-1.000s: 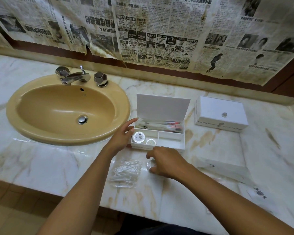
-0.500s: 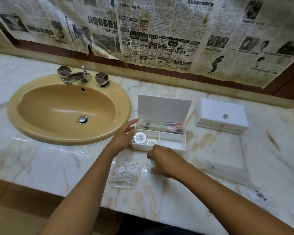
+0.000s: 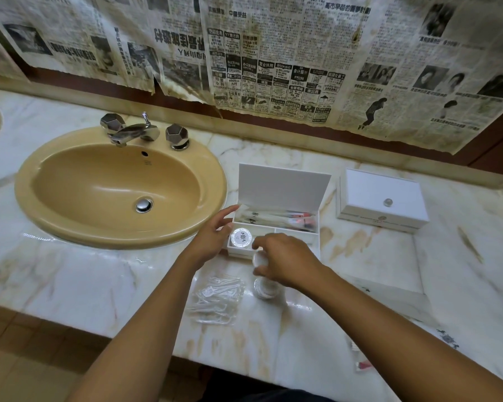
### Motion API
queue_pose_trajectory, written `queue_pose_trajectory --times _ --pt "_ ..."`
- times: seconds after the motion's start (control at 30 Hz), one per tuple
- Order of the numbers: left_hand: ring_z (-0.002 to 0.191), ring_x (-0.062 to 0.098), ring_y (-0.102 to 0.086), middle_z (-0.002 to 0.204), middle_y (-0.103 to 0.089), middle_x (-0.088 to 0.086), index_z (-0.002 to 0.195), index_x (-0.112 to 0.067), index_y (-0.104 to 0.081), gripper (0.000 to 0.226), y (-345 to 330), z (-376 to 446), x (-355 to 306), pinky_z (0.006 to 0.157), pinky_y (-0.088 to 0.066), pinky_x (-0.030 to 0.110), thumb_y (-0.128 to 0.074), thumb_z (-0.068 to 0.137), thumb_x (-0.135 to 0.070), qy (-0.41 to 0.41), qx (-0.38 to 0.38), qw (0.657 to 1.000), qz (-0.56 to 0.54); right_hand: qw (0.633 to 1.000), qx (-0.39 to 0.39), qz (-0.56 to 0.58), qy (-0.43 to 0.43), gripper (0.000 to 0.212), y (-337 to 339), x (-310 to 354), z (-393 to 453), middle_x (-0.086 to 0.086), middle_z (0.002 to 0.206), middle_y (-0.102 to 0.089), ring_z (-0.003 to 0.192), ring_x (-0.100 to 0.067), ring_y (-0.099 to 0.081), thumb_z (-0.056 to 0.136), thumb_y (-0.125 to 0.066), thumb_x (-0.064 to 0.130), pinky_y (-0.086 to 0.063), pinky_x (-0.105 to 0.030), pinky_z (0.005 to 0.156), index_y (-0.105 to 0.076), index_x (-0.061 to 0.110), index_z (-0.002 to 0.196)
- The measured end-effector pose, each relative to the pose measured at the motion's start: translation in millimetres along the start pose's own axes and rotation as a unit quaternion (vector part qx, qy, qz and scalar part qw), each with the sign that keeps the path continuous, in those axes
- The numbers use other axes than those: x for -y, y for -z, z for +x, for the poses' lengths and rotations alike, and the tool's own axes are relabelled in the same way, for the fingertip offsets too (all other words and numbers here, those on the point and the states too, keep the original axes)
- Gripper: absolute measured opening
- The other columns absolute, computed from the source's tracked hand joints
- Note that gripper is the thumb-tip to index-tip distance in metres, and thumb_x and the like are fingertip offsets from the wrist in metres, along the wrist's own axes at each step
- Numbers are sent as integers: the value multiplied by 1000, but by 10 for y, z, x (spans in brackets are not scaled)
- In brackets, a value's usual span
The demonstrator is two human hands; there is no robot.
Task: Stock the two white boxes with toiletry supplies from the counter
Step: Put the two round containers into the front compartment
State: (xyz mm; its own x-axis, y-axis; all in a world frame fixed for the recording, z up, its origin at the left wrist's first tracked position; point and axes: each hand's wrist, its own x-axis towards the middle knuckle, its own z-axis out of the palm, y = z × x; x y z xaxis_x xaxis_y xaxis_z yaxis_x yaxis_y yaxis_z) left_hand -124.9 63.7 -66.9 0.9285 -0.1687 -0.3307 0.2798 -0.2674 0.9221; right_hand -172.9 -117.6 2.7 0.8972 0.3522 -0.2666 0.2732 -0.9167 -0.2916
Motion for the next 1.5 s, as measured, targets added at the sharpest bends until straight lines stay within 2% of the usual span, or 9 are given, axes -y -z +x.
queue_pose_trajectory --times 0.17,0.47,0.77,0.97,1.07,1.2,1.3,1.4,1.5 --pt "122 -7 -46 134 -52 -14 134 -47 -49 44 5 -1 -10 82 -41 16 -43 103 -17 -10 2 1000 3 996 -87 19 -28 39 84 -19 187 -4 106 -65 98 -27 -60 83 -66 44 -42 -32 72 -55 20 111" --pt "124 -3 -47 132 -55 -10 135 -45 -50 44 -3 4 -4 85 -40 13 -44 102 -16 -10 1 1000 -5 996 -60 -27 -58 32 -61 -105 417 -7 106 -65 99 -27 -60 83 -65 42 -36 -30 69 -62 18 105" --pt "124 -5 -46 134 -52 -14 135 -45 -50 44 -1 -3 -19 84 -39 13 -44 103 -16 -12 -1 1000 -5 996 -20 -37 -73 27 -112 -161 459 -7 109 -65 99 -28 -61 87 -64 36 -45 -32 79 -66 19 109" --pt "125 -1 -46 131 -54 -9 135 -46 -49 43 -2 1 -11 78 -40 15 -43 103 -18 -7 -1 1000 1 998 7 -6 -60 24 -147 -209 410 -9 100 -68 91 -30 -61 93 -48 22 -39 -28 64 -71 17 97" --pt "125 0 -46 130 -55 -8 135 -46 -49 44 -5 7 -16 78 -40 15 -43 103 -17 -5 -3 1000 1 999 -7 12 -51 24 -134 -210 353 -7 103 -69 94 -29 -62 93 -48 25 -44 -30 68 -71 21 99" --pt "123 2 -48 129 -55 -10 135 -46 -49 44 -13 1 -6 79 -40 14 -43 103 -16 -10 -4 1000 3 997 -51 48 -42 26 -48 -154 211 -1 117 -66 109 -23 -59 92 -55 30 -47 -33 86 -66 23 114" --pt "127 3 -46 134 -53 -9 134 -47 -49 45 -15 11 13 82 -42 17 -42 103 -16 -12 -2 1000 5 996 -70 54 -17 27 -3 -73 70 1 115 -65 107 -22 -58 92 -55 31 -46 -32 86 -64 25 117" --pt "128 7 -46 134 -54 -3 134 -49 -49 45 -9 23 25 80 -44 22 -42 103 -17 -7 -4 1000 7 999 -31 37 6 25 -59 -3 -61 0 110 -67 101 -23 -60 91 -55 33 -46 -32 81 -66 27 113" --pt "128 11 -47 133 -54 0 131 -54 -49 45 -9 26 35 85 -48 29 -42 103 -20 -4 -4 1000 6 999 29 3 19 34 -150 -9 -150 -1 119 -63 107 -25 -59 87 -60 34 -45 -33 84 -62 26 119"
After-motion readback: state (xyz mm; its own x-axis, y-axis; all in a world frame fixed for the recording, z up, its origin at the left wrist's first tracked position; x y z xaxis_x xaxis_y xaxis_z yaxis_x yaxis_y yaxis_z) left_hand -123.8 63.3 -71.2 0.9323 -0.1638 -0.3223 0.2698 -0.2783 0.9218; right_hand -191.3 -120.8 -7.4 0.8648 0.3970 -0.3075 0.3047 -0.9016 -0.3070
